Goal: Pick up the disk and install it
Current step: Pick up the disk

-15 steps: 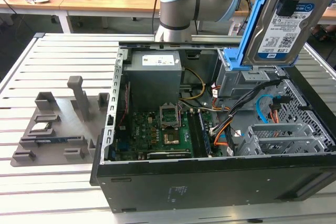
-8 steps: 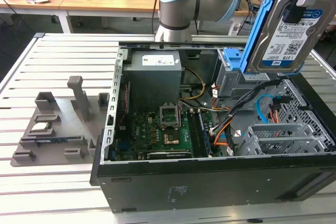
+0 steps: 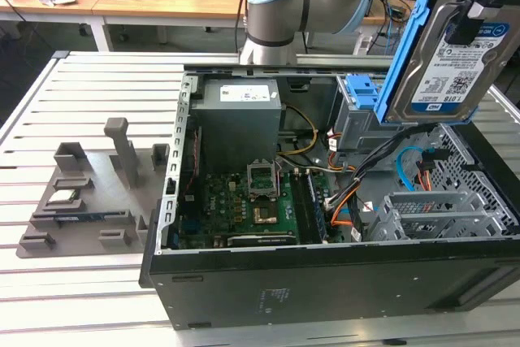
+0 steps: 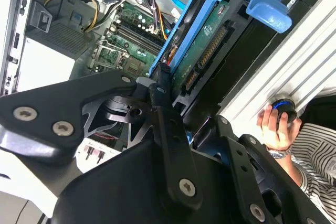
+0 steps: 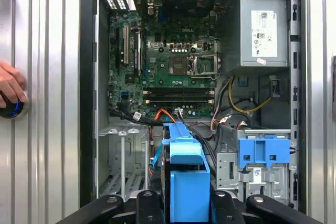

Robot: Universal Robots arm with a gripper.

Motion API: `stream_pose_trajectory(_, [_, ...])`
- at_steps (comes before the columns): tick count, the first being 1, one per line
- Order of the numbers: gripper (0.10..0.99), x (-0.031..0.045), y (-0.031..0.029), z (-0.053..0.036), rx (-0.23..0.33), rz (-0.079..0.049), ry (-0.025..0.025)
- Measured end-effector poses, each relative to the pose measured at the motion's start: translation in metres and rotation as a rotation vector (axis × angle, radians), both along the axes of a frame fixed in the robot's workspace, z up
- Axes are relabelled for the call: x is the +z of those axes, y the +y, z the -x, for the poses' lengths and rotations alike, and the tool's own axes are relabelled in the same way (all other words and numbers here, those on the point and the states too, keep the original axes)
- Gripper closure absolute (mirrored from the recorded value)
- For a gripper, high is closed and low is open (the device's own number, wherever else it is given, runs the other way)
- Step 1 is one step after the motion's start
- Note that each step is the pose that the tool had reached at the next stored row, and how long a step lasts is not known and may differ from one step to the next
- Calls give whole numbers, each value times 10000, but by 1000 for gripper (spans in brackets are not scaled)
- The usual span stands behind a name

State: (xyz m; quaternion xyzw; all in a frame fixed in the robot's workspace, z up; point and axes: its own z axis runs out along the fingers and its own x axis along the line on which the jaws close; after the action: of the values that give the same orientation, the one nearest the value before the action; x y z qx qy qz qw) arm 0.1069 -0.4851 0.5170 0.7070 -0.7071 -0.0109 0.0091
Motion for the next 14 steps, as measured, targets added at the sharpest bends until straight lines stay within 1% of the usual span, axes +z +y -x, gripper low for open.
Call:
stream_pose_trajectory(2, [722,0,-23,0,0,0,1])
stream_pose_trajectory(5, [722,-2,-92,0,0,0,0])
stream_pose_trajectory(8, [722,-2,-144,0,0,0,0])
stream_pose_trajectory(12, [722,-4,-268,0,0,1,0])
stream_pose_trajectory(14, [722,-5,-303,0,1,0,1])
